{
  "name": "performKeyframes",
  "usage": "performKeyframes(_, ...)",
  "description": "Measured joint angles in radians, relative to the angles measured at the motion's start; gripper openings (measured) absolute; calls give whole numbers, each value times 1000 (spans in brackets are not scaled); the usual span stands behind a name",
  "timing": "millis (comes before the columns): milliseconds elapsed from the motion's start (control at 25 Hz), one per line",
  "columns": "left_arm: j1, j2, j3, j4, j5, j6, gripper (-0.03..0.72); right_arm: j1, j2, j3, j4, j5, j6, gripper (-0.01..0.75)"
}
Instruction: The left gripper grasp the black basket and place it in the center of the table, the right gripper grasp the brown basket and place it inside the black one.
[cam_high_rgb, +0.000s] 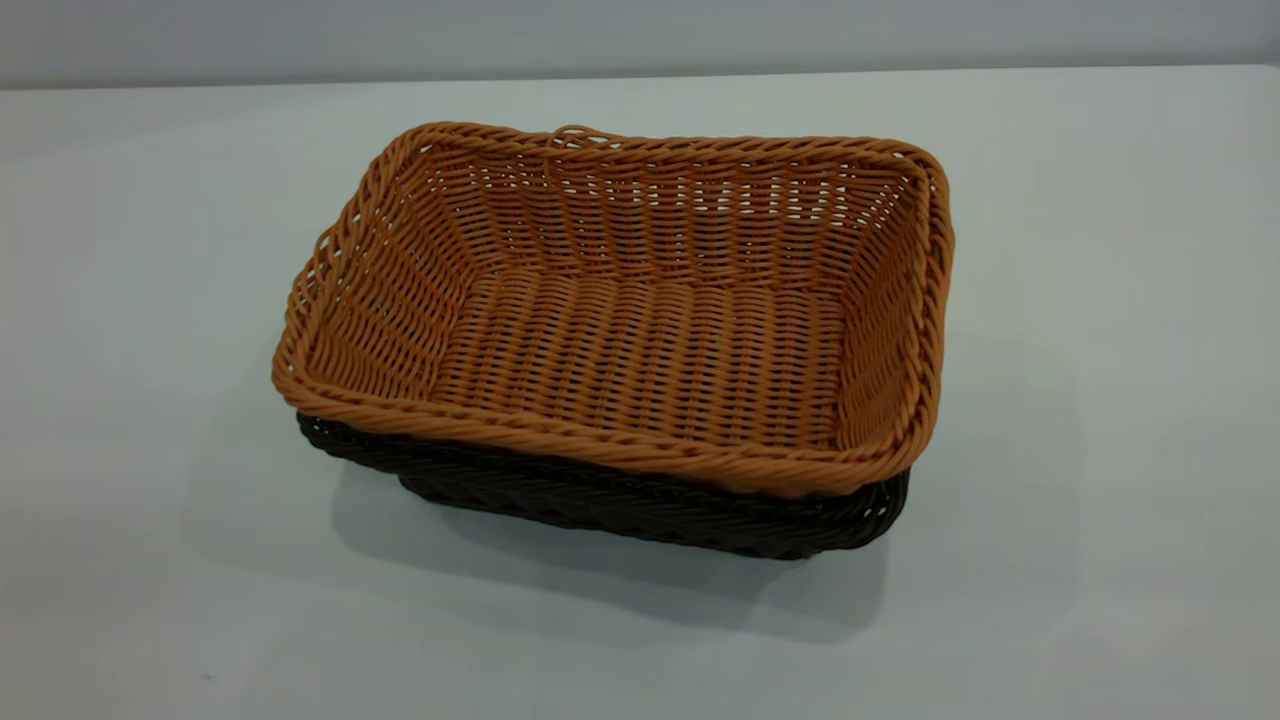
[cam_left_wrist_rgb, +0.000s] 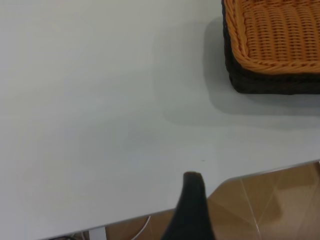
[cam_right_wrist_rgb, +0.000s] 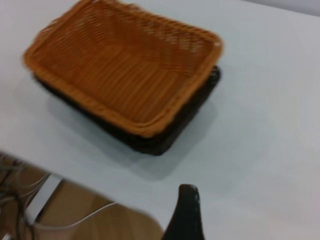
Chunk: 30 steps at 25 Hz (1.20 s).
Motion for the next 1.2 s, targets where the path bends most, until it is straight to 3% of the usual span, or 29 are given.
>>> performKeyframes(160, 0, -1, 0, 0, 0, 0, 584, -110, 0, 0, 0, 0, 0, 584)
performKeyframes(440, 0, -60, 0, 0, 1, 0, 584, -189, 0, 0, 1, 0, 0, 584)
performKeyframes(1040, 0, -60, 0, 0, 1, -2, 584, -193, 0, 0, -11, 0, 3, 584)
performKeyframes(1200, 0, -60, 0, 0, 1, -2, 584, -193, 0, 0, -95, -5, 110, 584)
